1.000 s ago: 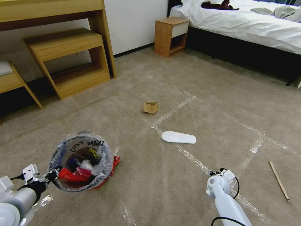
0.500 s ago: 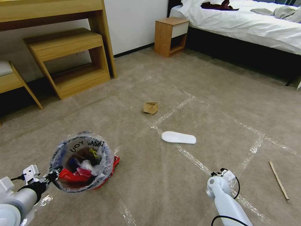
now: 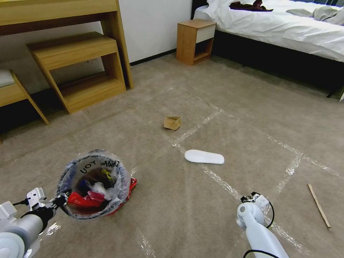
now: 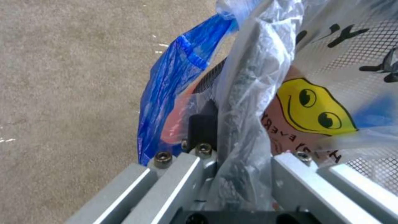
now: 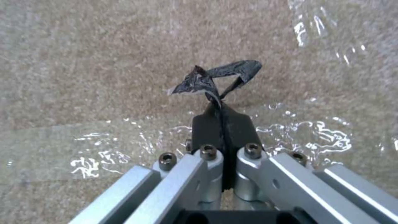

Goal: Pick up the trash bin and place the garbage on the floor into it.

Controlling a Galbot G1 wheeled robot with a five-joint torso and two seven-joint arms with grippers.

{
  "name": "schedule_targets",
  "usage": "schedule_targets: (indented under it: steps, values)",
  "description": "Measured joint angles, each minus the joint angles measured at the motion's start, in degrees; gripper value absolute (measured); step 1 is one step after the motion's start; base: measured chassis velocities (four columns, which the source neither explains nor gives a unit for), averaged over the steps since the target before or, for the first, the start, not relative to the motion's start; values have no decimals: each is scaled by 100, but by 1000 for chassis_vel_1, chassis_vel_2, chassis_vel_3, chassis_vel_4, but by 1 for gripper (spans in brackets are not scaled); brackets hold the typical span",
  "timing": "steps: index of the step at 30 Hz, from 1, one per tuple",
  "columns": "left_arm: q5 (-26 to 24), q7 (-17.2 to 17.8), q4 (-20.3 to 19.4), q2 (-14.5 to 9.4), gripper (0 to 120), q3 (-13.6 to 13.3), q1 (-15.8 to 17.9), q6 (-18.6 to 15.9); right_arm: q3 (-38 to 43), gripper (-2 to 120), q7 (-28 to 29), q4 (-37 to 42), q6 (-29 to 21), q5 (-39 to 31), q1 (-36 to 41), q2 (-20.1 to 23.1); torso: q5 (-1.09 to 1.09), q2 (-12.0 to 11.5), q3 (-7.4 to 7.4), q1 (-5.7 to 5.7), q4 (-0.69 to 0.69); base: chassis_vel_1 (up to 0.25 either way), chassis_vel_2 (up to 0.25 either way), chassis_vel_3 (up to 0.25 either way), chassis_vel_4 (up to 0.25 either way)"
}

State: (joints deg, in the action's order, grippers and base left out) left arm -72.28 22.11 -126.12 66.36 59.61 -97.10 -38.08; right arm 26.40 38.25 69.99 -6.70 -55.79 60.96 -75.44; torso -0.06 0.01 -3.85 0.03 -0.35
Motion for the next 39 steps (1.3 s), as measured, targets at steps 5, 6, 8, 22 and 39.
schedule_targets:
  steps: [5,6,8,22,39]
  values:
    - [5,3,-26,14,1,-9,-1,0,14,0,-3,126,6,5,59,34,-1,0,0,0,0,0,0,0,0]
    - [20,4,-61,37,1,-22,-9,1,35,0,-5,249,13,9,125,63,-1,0,0,0,0,0,0,0,0]
    - [37,5,-96,51,1,-32,-24,1,63,0,-107,412,89,54,228,106,-1,0,0,0,0,0,0,0,0]
    - [22,21,-300,87,1,12,-130,-4,-66,0,-2041,2189,1748,19,810,769,-1,-1,0,0,-1,0,0,0,0]
    - [-9,39,-367,76,1,-115,5,-44,-1131,0,-4380,4374,2840,-91,444,2360,-1,-1,0,0,0,0,0,0,0]
